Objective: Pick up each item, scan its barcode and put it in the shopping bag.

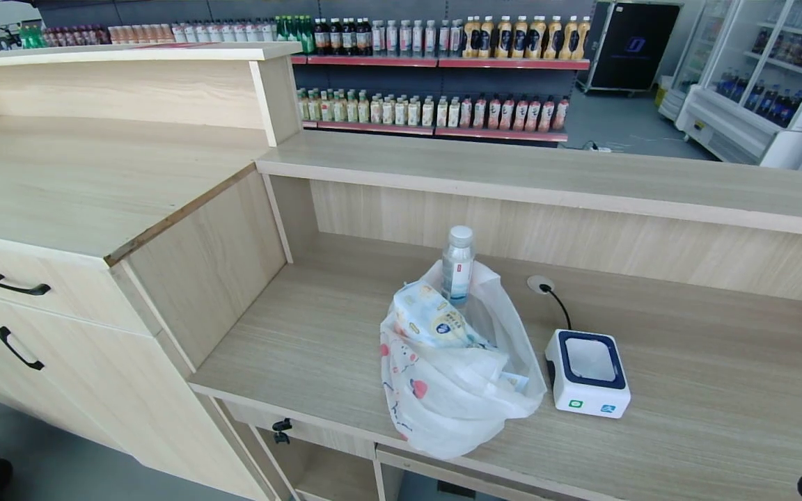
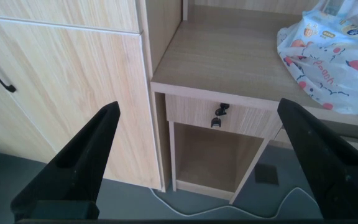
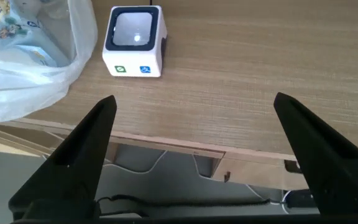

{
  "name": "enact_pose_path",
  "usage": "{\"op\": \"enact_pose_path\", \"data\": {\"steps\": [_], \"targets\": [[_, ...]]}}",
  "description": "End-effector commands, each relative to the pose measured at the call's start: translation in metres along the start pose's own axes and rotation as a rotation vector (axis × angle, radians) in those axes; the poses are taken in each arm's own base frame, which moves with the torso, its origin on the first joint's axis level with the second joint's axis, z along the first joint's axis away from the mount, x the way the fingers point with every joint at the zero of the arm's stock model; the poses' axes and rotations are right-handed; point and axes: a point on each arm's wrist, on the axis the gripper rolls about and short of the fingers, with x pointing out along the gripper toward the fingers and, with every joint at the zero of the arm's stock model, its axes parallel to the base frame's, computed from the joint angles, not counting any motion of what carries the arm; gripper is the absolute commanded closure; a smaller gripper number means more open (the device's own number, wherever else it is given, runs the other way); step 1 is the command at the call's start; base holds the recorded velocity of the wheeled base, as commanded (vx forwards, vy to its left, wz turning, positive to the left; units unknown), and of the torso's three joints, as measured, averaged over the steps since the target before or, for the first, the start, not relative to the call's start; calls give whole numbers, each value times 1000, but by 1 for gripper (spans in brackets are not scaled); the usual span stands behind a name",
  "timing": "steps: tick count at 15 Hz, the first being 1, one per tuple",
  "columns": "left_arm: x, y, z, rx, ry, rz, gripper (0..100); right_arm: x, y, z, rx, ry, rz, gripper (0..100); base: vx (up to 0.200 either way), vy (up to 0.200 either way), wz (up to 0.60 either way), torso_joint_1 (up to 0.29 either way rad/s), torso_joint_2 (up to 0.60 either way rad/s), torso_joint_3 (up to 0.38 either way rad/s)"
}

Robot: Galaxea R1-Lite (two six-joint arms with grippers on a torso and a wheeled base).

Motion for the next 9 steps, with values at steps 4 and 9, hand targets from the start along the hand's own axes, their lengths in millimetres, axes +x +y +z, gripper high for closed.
{"op": "enact_pose_path", "data": {"steps": [4, 9], "targets": [[0, 0, 0, 0, 1, 0, 0, -29, -4, -45, 15, -174, 18, 0, 0, 0, 0, 0, 0, 0], [0, 0, 0, 0, 1, 0, 0, -34, -4, -48, 17, -241, 26, 0, 0, 0, 0, 0, 0, 0]]}}
